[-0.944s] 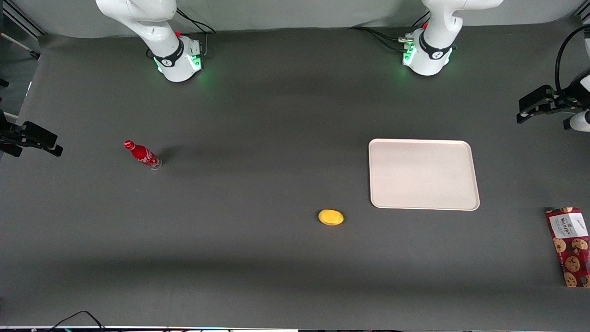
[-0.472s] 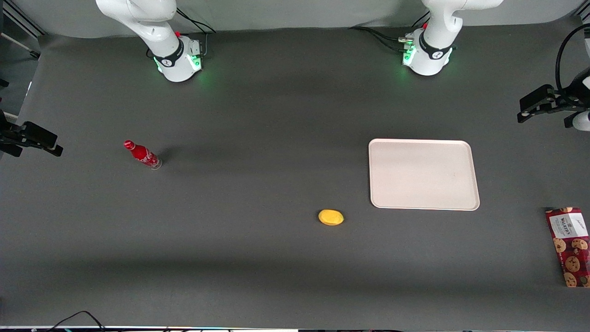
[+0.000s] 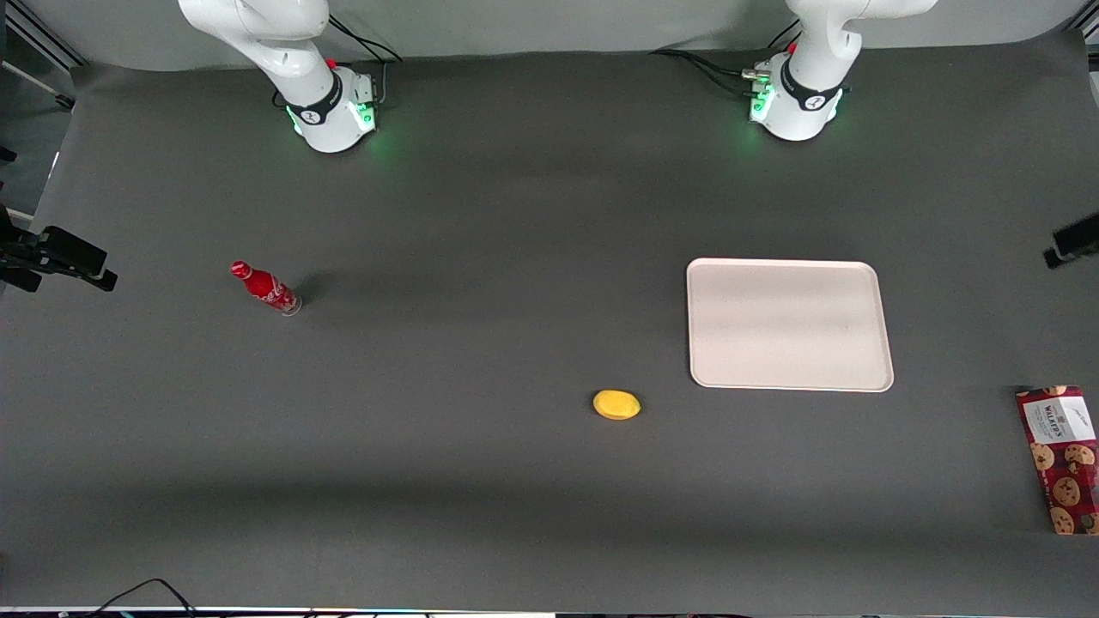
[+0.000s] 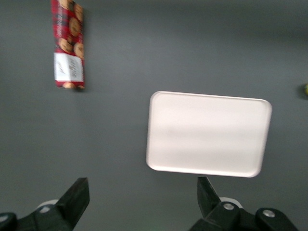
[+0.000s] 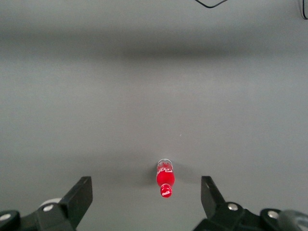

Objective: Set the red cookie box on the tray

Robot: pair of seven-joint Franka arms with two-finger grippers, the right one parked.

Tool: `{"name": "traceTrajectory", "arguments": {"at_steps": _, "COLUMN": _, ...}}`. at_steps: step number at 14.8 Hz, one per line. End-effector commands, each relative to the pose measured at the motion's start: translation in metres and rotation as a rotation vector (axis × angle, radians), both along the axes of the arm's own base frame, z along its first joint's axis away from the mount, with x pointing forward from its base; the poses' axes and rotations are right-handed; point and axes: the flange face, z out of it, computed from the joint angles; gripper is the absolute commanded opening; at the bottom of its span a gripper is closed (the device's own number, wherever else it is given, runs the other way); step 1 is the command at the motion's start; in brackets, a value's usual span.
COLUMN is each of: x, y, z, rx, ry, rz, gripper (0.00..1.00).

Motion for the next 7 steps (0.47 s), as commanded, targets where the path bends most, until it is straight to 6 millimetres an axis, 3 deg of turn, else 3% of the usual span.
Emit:
{"name": "traceTrajectory", "arguments": {"at_steps": 1, "x": 0.062, "y": 0.058, "z": -0.050, "rx": 0.092, "ry": 0.011, "rz": -0.099, "gripper": 1.00}}
{"name": "traceTrajectory", "arguments": {"at_steps": 4, "x": 0.099, "y": 0.107, "z": -0.118, "rx": 0.123, "ry": -0.046, "rz": -0.183, "gripper": 1.00}}
{"name": "traceTrajectory", "arguments": {"at_steps": 7, "x": 0.122, "y": 0.147, "z": -0.183, "rx": 0.146, "ry": -0.083, "rz": -0.241, "gripper": 1.00}}
